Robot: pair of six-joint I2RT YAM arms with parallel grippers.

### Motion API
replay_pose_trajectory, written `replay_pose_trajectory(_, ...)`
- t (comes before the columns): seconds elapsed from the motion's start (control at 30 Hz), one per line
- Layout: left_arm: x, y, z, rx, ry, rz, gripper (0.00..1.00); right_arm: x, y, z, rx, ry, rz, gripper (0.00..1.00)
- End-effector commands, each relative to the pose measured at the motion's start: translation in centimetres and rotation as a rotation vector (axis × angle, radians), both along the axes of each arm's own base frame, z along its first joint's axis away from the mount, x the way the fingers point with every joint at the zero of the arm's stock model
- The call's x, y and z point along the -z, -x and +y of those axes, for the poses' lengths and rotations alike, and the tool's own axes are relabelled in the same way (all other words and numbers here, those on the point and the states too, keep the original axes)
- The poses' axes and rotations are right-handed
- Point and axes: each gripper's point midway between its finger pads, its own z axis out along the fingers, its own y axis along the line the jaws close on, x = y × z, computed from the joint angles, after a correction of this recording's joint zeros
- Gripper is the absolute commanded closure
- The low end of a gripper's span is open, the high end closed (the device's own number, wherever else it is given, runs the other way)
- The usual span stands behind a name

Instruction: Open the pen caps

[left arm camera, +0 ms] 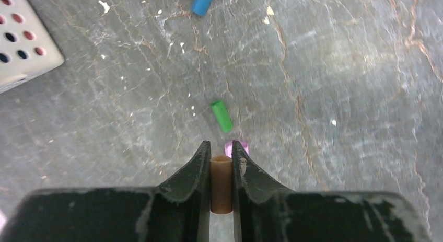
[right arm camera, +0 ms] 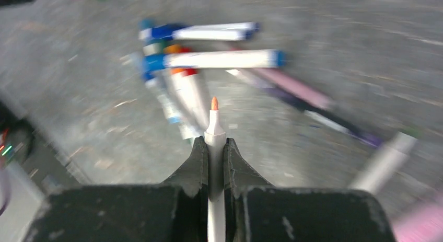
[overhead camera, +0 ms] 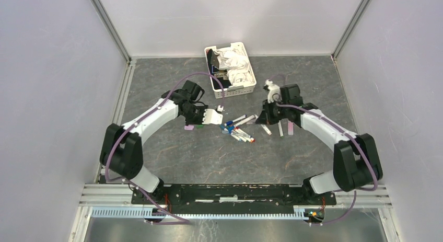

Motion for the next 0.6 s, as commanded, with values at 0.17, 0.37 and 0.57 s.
replay_pose_trajectory(0.17, 4.6, -3.2, -1.9, -0.171, 0.045, 0.05, 0.96, 2.1, -5.5, -10.8, 0.501, 0.311, -0.162, 1.0)
replay_pose_trajectory(0.37, 7.1, -3.9, -1.2, -0.262, -0.001, 0.067, 0.9, 4.2, -6.3, -13.4, 0.601, 0.413, -0.161, 1.0)
replay_pose_trajectory(0.57, 7.9, -3.3, -1.0, -0.275, -0.007, 0.101, 0.7, 5.3, -6.3, -15.0, 0.646, 0.455, -0.154, 1.0)
